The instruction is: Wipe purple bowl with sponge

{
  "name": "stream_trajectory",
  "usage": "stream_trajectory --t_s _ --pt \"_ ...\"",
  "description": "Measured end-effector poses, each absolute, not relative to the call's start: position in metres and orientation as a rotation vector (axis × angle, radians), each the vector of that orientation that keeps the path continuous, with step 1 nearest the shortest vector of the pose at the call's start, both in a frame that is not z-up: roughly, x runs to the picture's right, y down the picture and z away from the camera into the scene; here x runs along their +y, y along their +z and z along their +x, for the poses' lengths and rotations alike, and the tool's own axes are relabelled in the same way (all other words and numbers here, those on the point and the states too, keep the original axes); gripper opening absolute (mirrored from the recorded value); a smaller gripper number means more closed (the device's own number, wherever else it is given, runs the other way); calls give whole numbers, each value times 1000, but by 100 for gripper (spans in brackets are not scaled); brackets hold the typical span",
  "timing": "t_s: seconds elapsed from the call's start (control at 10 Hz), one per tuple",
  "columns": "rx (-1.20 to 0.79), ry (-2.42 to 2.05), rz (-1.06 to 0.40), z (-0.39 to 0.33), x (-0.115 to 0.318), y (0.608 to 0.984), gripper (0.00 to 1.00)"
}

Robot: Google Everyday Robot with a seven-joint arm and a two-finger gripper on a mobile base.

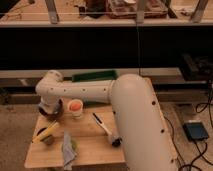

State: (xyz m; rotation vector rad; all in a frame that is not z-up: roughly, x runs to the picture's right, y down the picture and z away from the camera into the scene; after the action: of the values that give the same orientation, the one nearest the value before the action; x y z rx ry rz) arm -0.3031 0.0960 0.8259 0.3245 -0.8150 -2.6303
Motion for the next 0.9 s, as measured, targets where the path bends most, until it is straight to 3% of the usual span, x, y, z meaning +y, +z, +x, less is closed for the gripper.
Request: stream_trajectory --t_s 0.5,0.9 --pt "-764 -2591 310 -270 76 820 3" --pt "-757 -2594 284 -292 59 842 3"
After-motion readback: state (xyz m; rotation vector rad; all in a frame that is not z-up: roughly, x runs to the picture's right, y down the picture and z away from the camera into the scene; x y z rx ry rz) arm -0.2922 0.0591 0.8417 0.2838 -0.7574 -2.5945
